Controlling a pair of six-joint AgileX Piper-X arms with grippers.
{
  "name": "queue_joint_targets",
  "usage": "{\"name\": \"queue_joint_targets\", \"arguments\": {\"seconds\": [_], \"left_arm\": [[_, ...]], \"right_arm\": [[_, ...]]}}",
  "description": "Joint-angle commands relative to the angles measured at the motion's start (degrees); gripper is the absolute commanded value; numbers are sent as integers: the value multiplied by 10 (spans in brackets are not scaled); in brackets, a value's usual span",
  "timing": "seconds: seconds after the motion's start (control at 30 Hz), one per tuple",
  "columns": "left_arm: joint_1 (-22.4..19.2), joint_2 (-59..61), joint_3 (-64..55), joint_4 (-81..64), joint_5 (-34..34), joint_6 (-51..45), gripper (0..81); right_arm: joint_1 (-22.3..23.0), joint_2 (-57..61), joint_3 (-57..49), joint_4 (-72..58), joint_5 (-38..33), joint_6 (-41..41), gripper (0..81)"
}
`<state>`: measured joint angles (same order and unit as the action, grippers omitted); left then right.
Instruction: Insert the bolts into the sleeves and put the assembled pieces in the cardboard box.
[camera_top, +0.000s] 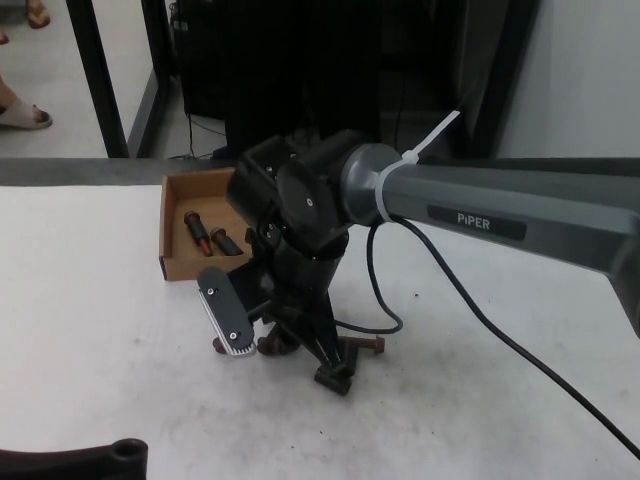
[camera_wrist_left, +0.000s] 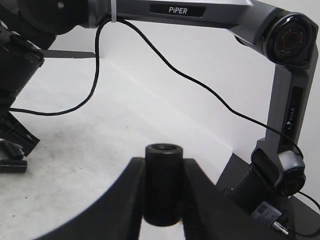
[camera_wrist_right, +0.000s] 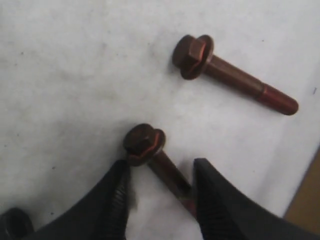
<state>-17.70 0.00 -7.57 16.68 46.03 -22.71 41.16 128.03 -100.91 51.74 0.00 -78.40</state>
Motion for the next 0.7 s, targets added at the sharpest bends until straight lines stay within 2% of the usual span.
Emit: {"name": "queue_joint_targets", "arguments": {"seconds": [0.0,0.1,0.17,0.4,0.6,0.67], "left_arm": [[-3,0,0,-11,4,-1,8],[-3,0,0,-11,4,-1,8],[-3,0,0,-11,4,-1,8],[-3,0,0,-17,-11,3,8],[-3,0,0,-33,-46,23,8],[-3,0,0,-32,-51,24,8]], "right_arm": [[-5,10,4,-1,-13,0,300],[-5,10,8,-1,-14,0,154],[-5,10,10,0,-14,0,4],[-5,9,10,29,-21,78,2],[-6,-19,10,110,-192,182,2],[-6,-38,10,118,-229,206,2]]}}
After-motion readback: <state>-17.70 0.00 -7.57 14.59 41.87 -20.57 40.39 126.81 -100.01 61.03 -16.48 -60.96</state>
